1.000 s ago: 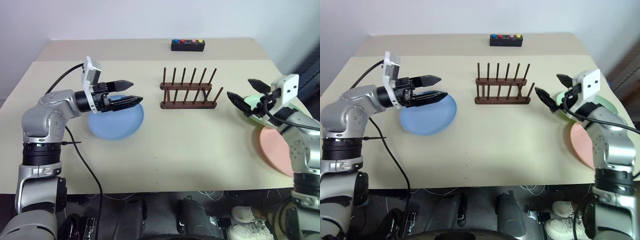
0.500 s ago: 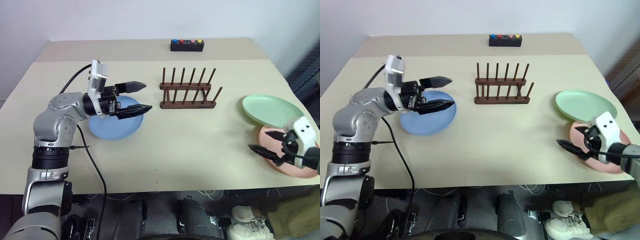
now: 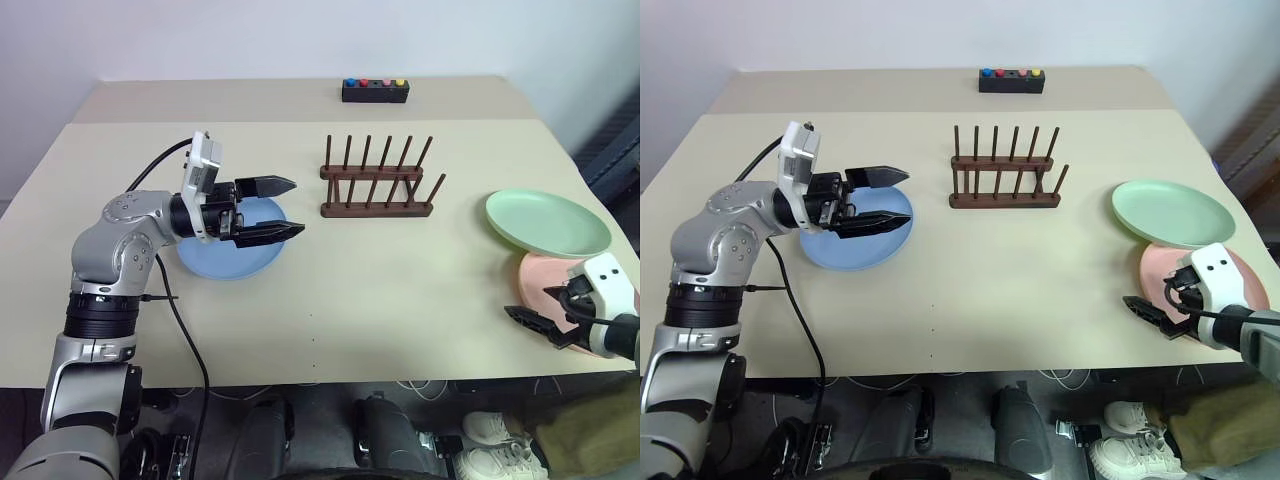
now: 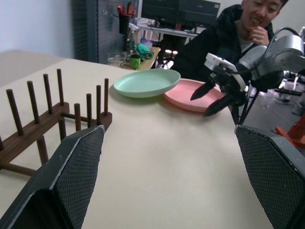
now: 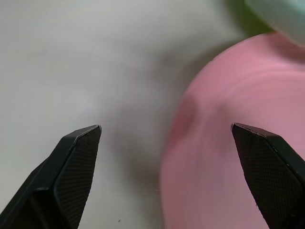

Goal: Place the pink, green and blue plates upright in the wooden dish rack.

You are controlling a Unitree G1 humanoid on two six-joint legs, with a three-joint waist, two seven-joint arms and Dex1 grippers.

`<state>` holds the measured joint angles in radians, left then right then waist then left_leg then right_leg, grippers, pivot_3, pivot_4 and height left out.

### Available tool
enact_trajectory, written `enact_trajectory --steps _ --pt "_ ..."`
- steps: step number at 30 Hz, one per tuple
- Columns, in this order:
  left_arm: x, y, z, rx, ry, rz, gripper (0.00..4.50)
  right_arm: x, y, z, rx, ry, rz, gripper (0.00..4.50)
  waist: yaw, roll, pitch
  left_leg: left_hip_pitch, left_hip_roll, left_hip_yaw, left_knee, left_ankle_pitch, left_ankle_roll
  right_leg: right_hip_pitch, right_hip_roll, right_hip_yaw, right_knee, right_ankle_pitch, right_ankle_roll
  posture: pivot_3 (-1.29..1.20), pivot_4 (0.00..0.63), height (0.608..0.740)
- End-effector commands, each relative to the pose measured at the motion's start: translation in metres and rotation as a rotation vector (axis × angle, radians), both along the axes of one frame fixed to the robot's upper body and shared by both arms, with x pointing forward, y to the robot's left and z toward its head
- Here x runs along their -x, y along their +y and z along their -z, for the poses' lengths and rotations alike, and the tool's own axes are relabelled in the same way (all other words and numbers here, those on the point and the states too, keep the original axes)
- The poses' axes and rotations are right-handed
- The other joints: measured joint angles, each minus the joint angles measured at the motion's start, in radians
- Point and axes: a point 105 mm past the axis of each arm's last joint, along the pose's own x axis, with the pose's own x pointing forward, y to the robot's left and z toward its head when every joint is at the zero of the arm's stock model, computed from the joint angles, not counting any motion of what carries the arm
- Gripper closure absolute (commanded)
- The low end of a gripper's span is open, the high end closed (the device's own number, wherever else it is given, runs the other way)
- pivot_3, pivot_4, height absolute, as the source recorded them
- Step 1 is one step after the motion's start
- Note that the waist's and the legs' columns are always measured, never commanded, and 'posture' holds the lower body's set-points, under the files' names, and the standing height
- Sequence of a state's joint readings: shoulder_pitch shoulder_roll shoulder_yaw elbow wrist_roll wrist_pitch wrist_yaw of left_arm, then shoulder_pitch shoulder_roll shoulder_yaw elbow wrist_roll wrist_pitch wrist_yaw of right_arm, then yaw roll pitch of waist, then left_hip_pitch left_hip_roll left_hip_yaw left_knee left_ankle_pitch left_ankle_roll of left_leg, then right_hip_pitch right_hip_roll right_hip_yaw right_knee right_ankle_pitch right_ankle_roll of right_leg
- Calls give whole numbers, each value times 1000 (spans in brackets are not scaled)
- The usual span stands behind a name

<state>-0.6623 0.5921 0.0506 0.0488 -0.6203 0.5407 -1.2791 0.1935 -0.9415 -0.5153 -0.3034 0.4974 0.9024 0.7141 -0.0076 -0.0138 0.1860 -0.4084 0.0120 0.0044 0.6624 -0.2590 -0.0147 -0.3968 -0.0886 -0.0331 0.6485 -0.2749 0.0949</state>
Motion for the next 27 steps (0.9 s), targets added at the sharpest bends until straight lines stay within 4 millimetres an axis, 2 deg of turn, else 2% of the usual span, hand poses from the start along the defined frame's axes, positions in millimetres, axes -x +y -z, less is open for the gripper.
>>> enact_trajectory --steps 1,6,8,10,16,23,27 --pt "2 2 -9 -4 -45 3 0 9 -1 -3 59 79 -14 35 1 0 0 0 0 0 0 0 0 0 0 0 0 0 0 0 150 740" --pt "6 1 -5 -14 -41 9 0 15 5 4 15 162 -11 35 0 0 0 0 0 0 0 0 0 0 0 0 0 0 0 0 150 740" --pt "6 1 -6 -11 -39 8 0 14 6 7 6 177 -8 540 -1 0 0 0 0 0 0 0 0 0 0 0 0 0 0 0 150 740" --pt "9 2 -6 -13 -32 16 0 11 7 7 -7 175 -2 1331 -1 0 0 0 0 0 0 0 0 0 0 0 0 0 0 0 150 740" --pt "23 8 -3 -45 5 92 0 5 6 6 -3 164 9 4478 -2 0 0 0 0 0 0 0 0 0 0 0 0 0 0 0 150 740" --pt "27 8 -11 -24 -25 140 0 5 9 3 -11 173 -11 4478 -3 -3 -1 0 1 0 0 0 1 0 1 0 -1 0 0 0 150 740" --pt "26 7 -9 -39 -47 137 0 7 9 -4 -13 175 -27 4478 -2 -3 -1 0 1 0 0 0 1 0 1 0 -1 0 0 0 150 740"
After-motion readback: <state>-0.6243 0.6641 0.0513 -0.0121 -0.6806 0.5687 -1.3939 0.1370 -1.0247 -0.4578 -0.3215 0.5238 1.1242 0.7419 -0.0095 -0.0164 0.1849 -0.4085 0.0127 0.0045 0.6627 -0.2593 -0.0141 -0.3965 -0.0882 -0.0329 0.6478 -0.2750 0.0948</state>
